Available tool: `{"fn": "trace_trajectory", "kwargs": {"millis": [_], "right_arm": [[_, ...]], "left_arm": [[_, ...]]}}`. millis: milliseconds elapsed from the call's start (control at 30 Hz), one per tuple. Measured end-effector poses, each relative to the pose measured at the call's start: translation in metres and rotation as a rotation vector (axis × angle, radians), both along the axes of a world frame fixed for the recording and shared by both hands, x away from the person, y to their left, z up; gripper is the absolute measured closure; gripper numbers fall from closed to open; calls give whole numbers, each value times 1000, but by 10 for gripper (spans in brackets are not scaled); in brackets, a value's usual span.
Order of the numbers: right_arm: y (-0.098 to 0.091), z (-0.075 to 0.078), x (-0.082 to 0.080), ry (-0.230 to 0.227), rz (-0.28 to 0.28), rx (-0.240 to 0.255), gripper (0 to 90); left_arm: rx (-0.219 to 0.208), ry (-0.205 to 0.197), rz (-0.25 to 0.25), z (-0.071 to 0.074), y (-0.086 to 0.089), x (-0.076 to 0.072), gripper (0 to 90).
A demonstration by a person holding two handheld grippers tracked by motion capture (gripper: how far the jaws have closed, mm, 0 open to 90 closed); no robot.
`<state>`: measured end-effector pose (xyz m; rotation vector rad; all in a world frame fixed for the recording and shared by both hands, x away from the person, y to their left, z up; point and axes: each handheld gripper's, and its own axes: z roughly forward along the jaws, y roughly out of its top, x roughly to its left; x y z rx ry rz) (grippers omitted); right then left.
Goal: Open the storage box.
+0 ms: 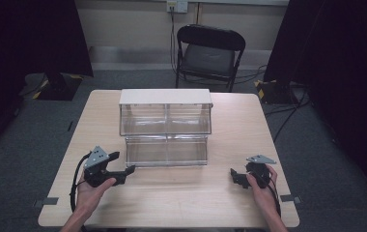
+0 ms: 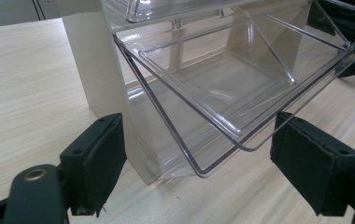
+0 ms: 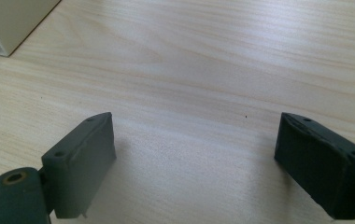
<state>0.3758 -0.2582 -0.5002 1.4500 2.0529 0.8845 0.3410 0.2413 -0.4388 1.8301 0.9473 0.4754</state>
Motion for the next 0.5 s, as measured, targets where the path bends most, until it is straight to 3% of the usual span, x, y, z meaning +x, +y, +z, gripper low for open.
{"fn": "trace_trajectory", "kwargs": {"millis": [500], "right_arm": [[0, 0, 0, 0, -2, -3, 113]], "left_arm": [[-12, -1, 6, 3, -1, 0, 172]]}}
